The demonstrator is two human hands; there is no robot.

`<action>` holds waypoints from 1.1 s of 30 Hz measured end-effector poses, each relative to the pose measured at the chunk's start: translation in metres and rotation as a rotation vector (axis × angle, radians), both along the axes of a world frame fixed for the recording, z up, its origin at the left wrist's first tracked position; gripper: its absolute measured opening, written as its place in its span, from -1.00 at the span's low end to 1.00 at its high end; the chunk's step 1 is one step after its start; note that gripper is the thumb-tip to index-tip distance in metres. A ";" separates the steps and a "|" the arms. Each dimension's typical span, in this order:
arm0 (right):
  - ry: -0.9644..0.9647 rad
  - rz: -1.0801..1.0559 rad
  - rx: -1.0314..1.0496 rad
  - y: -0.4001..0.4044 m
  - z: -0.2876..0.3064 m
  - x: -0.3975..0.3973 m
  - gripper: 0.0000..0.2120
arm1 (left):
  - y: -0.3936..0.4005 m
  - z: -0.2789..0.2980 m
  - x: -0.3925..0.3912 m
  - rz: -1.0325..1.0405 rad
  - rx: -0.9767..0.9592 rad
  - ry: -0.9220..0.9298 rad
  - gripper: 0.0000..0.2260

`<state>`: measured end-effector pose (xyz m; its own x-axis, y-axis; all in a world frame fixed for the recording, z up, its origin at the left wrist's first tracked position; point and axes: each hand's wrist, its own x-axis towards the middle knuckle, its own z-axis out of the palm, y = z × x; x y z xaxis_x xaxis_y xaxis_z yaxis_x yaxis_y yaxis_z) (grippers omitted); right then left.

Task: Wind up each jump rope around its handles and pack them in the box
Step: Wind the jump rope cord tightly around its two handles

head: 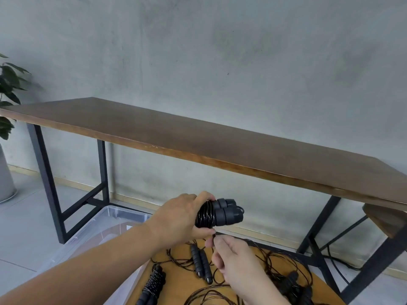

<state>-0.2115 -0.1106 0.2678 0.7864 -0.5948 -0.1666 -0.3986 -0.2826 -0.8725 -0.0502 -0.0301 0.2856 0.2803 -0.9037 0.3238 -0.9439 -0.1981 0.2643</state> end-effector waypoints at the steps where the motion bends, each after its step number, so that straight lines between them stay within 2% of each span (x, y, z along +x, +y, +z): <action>1: 0.068 0.050 -0.185 0.000 0.006 -0.002 -0.69 | 0.000 -0.001 0.002 0.002 0.023 -0.026 -0.41; 3: 0.125 0.123 -0.439 -0.002 0.019 -0.005 -0.72 | -0.002 -0.001 0.002 0.001 0.059 -0.076 -0.41; 6: 0.196 0.191 -0.655 -0.004 0.038 -0.008 -0.75 | -0.004 0.001 0.003 0.013 0.084 -0.119 -0.41; 10: 0.271 0.263 -0.841 -0.005 0.058 -0.007 -0.76 | -0.007 0.002 -0.001 -0.021 0.088 -0.163 -0.42; 14: 0.302 0.402 -0.928 -0.010 0.078 -0.005 -0.76 | -0.003 0.000 -0.008 -0.054 0.111 -0.158 -0.41; 17: 0.290 0.492 -0.857 -0.021 0.096 -0.003 -0.80 | 0.000 0.005 -0.010 -0.099 0.099 -0.121 -0.43; 20: 0.217 0.454 -0.695 -0.038 0.109 -0.001 -0.90 | 0.005 0.011 -0.014 -0.131 0.118 -0.120 -0.44; 27: 0.110 0.508 -0.434 -0.062 0.107 0.013 -0.85 | 0.014 0.021 -0.014 -0.130 0.166 -0.036 -0.58; 30: 0.059 0.499 -0.335 -0.069 0.106 0.017 -0.85 | 0.016 0.016 -0.020 -0.156 0.206 0.005 -0.59; 33: -0.026 0.435 -0.140 -0.077 0.096 0.017 -0.81 | 0.018 0.019 -0.023 -0.150 0.174 0.117 -0.57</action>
<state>-0.1950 -0.1880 0.3640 0.9711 -0.2233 -0.0848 -0.1947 -0.5346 -0.8224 -0.0735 -0.0120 0.3043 0.1652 -0.9772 0.1331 -0.9311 -0.1100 0.3478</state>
